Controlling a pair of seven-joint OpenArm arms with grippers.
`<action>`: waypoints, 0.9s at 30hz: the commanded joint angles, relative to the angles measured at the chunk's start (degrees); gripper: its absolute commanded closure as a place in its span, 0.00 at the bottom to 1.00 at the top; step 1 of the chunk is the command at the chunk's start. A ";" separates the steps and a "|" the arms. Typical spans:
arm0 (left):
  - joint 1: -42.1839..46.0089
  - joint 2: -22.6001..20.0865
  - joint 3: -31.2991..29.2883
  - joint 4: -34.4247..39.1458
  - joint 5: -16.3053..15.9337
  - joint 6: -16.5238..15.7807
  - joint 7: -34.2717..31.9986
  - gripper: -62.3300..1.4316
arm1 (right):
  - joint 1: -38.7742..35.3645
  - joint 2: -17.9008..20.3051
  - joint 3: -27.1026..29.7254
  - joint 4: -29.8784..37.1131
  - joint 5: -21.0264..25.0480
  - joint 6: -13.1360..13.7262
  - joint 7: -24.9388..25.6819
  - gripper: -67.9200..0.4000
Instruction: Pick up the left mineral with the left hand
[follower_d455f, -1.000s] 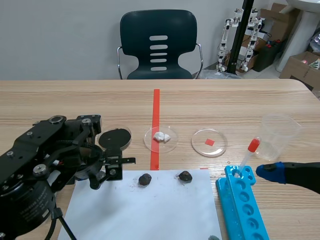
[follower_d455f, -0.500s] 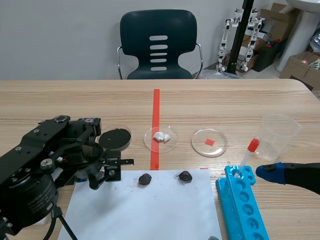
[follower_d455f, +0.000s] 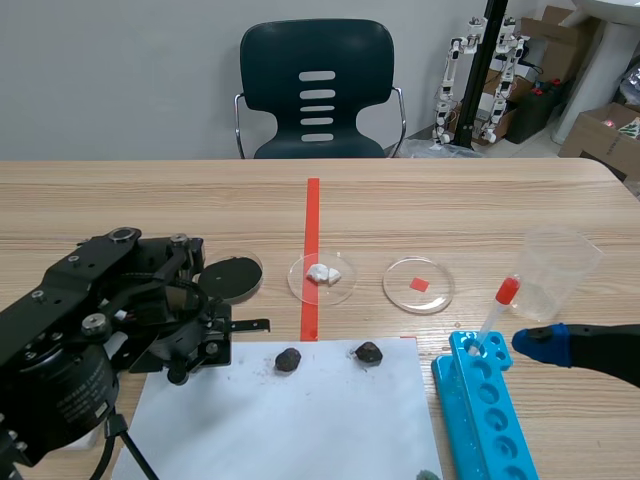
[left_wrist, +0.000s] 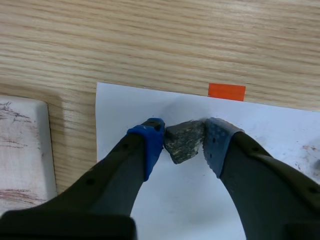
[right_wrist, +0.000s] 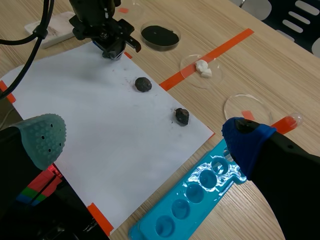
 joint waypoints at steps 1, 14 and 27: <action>-0.17 0.11 -0.26 0.66 0.22 0.26 0.33 0.72 | 0.17 0.26 0.39 0.48 0.59 -0.02 0.98 0.00; 0.79 -0.07 -0.33 4.46 1.79 0.26 -0.28 0.87 | 0.17 0.26 0.39 0.48 0.59 -0.02 1.01 0.00; 15.52 -3.39 -2.16 23.08 5.03 -0.35 -20.52 0.87 | 0.17 0.26 0.39 0.48 0.59 -0.02 0.98 0.00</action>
